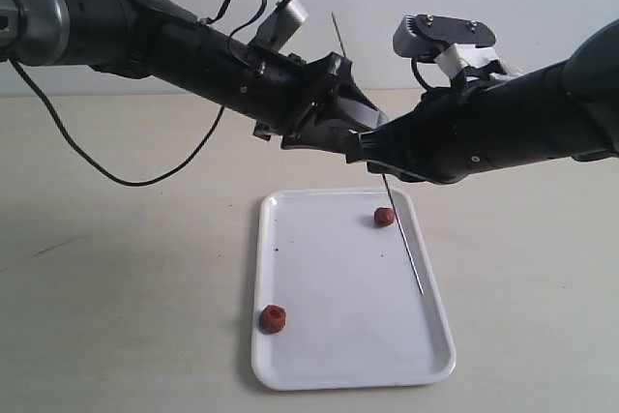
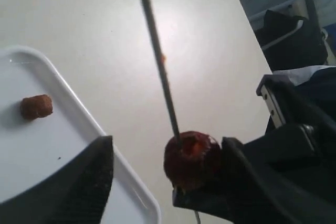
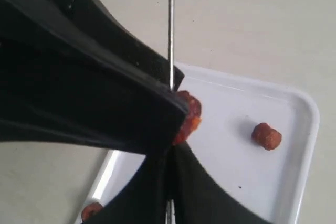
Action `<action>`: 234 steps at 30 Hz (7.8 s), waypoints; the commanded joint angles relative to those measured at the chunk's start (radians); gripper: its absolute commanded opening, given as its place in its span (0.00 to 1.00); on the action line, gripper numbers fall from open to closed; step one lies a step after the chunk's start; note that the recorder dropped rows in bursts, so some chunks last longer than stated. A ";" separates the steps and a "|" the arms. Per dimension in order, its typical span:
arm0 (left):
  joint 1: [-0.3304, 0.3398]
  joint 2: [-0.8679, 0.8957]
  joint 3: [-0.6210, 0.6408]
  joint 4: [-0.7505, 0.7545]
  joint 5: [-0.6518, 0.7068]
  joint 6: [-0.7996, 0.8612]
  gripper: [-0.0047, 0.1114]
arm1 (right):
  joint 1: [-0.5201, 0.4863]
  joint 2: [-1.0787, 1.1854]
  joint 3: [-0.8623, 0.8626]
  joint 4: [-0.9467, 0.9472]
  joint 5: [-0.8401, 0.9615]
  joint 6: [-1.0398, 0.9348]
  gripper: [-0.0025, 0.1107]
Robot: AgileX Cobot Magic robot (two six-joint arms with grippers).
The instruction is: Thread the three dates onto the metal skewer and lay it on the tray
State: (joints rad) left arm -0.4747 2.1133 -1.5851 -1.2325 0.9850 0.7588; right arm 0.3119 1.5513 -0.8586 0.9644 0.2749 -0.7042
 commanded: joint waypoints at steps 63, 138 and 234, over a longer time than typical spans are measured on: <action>-0.259 0.325 -0.659 1.118 0.172 -0.770 0.55 | -0.361 -0.048 -0.005 -0.205 0.180 -0.007 0.02; -0.284 0.465 -0.659 1.034 0.012 -0.852 0.52 | -0.358 -0.048 -0.005 -0.186 0.172 -0.010 0.02; 0.092 0.321 -0.659 -0.009 0.236 -0.425 0.22 | -0.358 -0.048 0.343 0.689 0.636 -0.743 0.02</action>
State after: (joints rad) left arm -0.3723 2.4478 -2.2456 -1.2236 1.2134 0.3257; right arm -0.0424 1.5109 -0.5219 1.6349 0.9056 -1.4263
